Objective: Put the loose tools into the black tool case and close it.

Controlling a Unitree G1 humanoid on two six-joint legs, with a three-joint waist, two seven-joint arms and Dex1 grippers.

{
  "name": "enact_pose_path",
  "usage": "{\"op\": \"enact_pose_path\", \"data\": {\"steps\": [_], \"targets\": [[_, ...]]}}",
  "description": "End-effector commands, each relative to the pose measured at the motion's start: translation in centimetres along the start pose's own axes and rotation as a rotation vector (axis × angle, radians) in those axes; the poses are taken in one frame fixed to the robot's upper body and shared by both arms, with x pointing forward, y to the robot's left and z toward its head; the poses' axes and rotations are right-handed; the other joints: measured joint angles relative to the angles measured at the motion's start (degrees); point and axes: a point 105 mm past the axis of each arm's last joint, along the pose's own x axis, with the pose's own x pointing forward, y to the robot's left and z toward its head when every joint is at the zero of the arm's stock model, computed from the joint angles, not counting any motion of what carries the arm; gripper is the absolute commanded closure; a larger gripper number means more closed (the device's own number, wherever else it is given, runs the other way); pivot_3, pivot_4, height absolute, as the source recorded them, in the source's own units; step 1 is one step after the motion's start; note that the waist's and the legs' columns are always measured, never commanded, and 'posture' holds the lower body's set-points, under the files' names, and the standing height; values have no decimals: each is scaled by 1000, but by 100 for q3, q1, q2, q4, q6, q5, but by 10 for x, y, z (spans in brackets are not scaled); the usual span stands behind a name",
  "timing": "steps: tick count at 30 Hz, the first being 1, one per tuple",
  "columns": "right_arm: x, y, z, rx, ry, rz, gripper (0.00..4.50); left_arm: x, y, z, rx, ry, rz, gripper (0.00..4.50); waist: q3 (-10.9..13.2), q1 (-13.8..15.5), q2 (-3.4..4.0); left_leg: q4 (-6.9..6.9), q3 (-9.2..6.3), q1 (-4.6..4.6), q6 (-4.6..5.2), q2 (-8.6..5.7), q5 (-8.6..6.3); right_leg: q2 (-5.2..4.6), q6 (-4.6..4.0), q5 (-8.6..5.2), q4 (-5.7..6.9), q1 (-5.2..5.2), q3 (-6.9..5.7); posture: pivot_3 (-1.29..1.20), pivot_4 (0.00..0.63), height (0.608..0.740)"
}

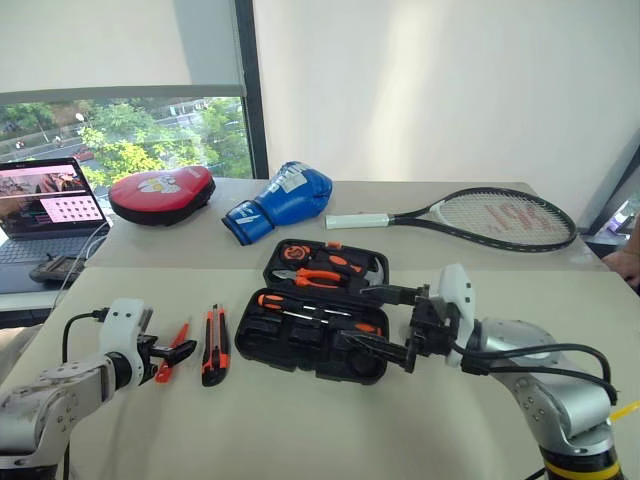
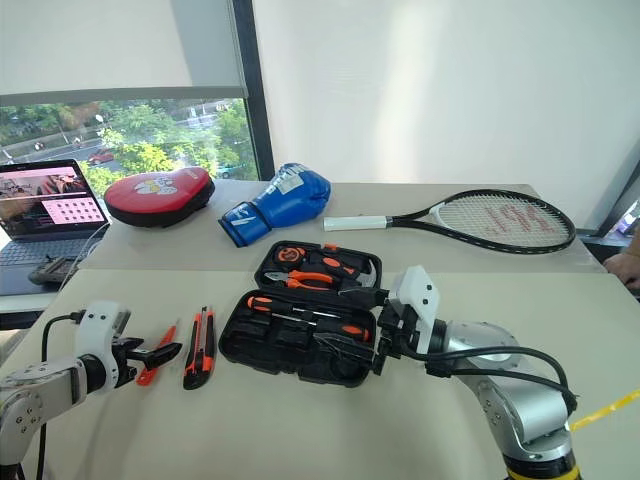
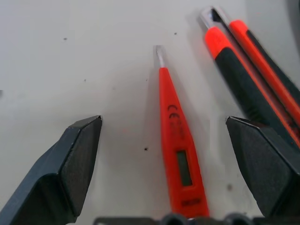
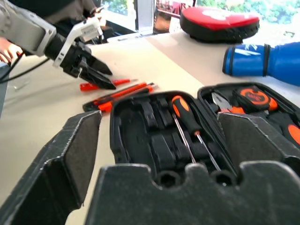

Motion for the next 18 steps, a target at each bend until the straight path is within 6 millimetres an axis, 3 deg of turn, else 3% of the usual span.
{"op": "enact_pose_path", "data": {"steps": [1,3,6,8,11,13,16,18], "targets": [[-9,-2,7,-52,9,-46,0,0,8,-29,-7,110,24,505,-2,-23,7,-1,2,3,-1,5,0,-1,-1,0,1,-1,3,0,150,740],[-12,-3,5,-56,27,-61,0,-1,9,-33,-13,117,25,1037,-3,-23,9,-2,2,4,-1,7,0,-3,-2,-1,1,-1,5,0,150,740],[-15,-7,3,-57,38,-86,0,-1,8,-25,-17,64,6,2220,-4,-32,19,-3,3,4,-2,11,-1,-5,-5,-3,0,-1,10,0,150,740],[-17,-8,0,-61,54,-98,0,0,4,-4,-42,-60,-22,2864,-1,-16,25,-3,3,3,-2,11,-1,-6,-5,-3,-1,-1,9,0,150,740],[-19,-8,-4,-66,71,-118,0,-5,-16,65,-107,-367,-149,3978,6,110,14,1,0,-9,-1,11,-1,-11,-6,-3,-4,-5,3,0,150,740],[-19,-10,-4,-60,65,-138,0,-6,-42,93,-77,-438,-295,4053,14,198,-34,23,-16,-71,-4,8,16,-13,-7,5,5,-45,-16,0,150,740],[-18,-7,-9,-82,91,-132,0,-7,-102,109,126,-424,-596,4053,17,195,-51,27,-14,-96,-48,1,53,-3,-13,29,-1,-59,-18,0,150,740],[-17,-7,-9,-85,89,-137,0,-4,-127,114,236,-401,-731,4053,17,187,-46,20,-5,-90,-38,-22,54,12,-13,29,-4,-57,-16,0,150,740]]}}
